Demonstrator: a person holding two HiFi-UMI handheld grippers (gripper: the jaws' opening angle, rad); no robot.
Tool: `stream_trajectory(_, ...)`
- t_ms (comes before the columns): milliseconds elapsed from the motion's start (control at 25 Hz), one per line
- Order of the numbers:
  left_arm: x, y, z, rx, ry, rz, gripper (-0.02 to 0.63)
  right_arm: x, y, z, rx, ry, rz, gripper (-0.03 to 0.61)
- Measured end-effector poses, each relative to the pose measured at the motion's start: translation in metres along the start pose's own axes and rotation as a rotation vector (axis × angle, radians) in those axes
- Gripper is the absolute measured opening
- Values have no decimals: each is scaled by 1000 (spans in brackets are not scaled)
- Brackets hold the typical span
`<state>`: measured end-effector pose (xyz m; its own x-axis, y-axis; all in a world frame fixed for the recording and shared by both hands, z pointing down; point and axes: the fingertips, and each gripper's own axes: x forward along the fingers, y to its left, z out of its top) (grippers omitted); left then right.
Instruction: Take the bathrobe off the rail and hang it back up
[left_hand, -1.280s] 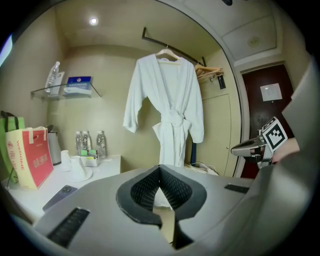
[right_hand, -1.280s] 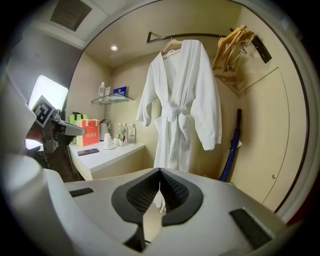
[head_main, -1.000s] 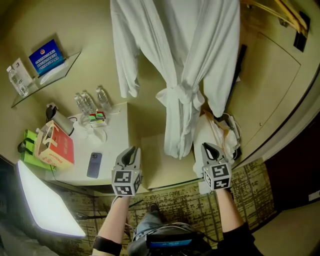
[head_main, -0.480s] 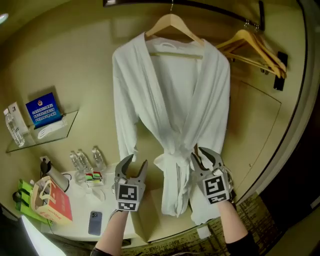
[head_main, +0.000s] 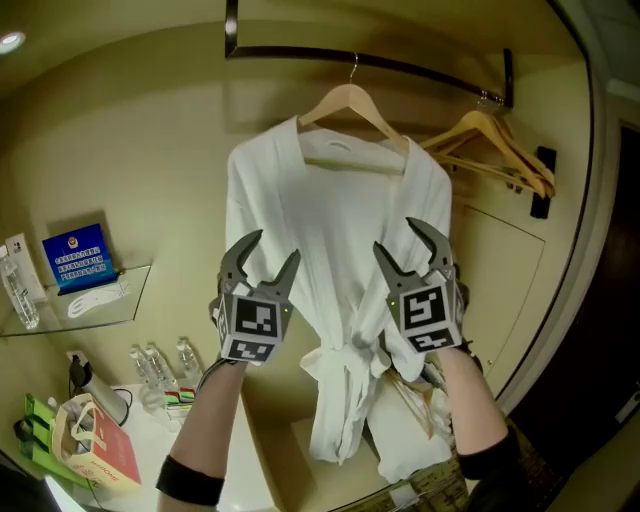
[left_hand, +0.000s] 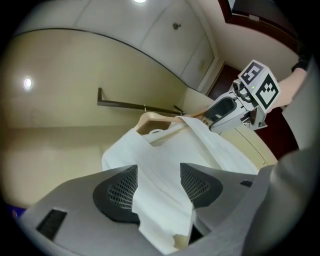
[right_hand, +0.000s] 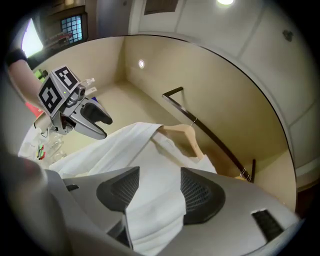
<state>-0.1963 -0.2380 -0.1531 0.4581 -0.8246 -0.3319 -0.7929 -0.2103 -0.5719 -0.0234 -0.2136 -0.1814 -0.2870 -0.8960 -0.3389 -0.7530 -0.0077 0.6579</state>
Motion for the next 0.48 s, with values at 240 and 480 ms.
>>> stream_trajectory(240, 56, 45, 62, 128, -32, 54, 278, 60, -60, 33, -38, -48, -68, 319)
stream_trajectory(480, 116, 65, 90, 246, -12, 53, 278, 104, -89, 60, -63, -118, -75, 319)
